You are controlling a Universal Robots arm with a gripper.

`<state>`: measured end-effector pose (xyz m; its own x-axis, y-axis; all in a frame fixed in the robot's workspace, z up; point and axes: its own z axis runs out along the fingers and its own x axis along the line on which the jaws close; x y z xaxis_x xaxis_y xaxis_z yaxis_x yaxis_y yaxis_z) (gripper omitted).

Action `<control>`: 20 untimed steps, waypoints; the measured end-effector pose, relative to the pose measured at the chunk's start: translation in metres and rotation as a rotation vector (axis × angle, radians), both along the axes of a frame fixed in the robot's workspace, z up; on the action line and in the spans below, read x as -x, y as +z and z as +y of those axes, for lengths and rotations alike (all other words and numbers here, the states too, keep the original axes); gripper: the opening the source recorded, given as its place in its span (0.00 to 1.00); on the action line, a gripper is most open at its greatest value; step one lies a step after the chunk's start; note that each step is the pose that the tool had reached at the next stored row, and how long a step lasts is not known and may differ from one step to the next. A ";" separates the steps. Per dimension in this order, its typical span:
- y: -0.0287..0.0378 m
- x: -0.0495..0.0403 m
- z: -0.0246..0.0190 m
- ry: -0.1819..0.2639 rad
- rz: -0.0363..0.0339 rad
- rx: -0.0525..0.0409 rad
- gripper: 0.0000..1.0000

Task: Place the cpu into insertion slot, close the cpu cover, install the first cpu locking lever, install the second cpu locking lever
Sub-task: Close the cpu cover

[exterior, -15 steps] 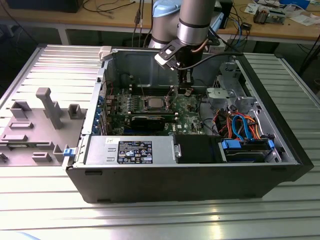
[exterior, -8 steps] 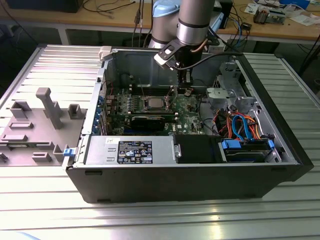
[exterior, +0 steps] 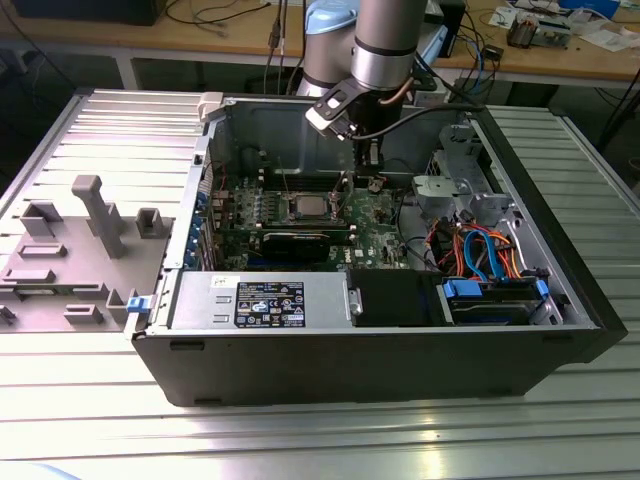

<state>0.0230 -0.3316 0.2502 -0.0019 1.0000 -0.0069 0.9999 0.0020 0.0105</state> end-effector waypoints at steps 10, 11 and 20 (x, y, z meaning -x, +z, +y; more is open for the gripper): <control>0.0000 0.0021 0.0000 0.000 0.0000 0.0000 0.11; 0.0000 0.0025 0.0000 0.000 0.0000 0.0000 0.11; 0.0000 0.0056 0.0000 0.000 0.0000 0.0000 0.11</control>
<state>0.0174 -0.3316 0.2502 -0.0020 1.0000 -0.0069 0.9999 0.0020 0.0105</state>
